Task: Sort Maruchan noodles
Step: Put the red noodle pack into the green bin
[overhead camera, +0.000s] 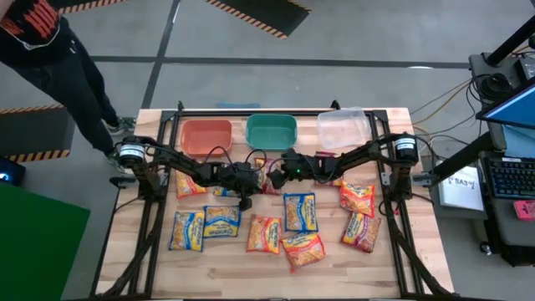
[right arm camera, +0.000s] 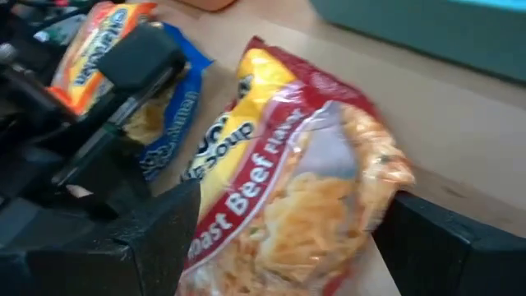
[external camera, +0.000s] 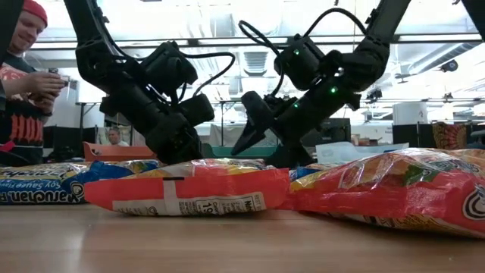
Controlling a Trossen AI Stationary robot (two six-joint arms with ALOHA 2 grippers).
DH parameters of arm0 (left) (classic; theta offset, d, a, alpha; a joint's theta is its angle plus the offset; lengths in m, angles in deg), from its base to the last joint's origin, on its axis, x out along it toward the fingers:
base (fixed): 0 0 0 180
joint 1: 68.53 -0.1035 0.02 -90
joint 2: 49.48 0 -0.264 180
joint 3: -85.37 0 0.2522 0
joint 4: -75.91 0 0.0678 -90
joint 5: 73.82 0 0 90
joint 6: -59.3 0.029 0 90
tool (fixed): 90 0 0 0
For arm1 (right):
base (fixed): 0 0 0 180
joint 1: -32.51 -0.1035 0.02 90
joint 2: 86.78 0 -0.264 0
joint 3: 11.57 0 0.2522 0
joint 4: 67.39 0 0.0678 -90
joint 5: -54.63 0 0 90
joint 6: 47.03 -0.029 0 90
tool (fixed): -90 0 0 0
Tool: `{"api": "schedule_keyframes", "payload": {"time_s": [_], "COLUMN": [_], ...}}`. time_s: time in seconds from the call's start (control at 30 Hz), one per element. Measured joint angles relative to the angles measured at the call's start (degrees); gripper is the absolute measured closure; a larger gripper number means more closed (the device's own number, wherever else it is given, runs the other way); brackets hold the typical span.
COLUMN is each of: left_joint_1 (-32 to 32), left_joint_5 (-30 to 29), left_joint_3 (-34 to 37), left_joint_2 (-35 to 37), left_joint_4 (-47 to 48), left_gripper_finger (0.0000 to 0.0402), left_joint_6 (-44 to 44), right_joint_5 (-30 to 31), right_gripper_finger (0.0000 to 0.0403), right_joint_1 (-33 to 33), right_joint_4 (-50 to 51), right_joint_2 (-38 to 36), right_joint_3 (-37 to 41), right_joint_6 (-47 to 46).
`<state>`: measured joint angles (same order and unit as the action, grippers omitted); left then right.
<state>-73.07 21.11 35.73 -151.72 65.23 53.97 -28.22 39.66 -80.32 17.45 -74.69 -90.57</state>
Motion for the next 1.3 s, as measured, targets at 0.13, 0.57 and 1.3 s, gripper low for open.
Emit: {"api": "schedule_keyframes", "payload": {"time_s": [0.13, 0.57, 1.3], "left_joint_1": [0.00, 0.00, 0.04], "left_joint_5": [0.00, 0.02, 1.96], "left_joint_3": [0.00, 0.02, 0.25], "left_joint_2": [0.00, 0.02, 27.79], "left_joint_4": [0.00, -0.20, 16.19], "left_gripper_finger": [0.0402, 0.0402, 0.0402], "left_joint_6": [0.09, 0.09, 12.21], "right_joint_5": [-1.77, -3.62, -5.60], "right_gripper_finger": [0.0105, 0.0284, 0.0390], "right_joint_1": [0.02, 0.00, -2.60], "right_joint_4": [-4.14, -6.67, -6.15], "right_joint_2": [2.48, 3.20, -9.51], "right_joint_3": [-0.02, -0.02, 0.00], "right_joint_6": [0.13, 1.53, 11.63]}}
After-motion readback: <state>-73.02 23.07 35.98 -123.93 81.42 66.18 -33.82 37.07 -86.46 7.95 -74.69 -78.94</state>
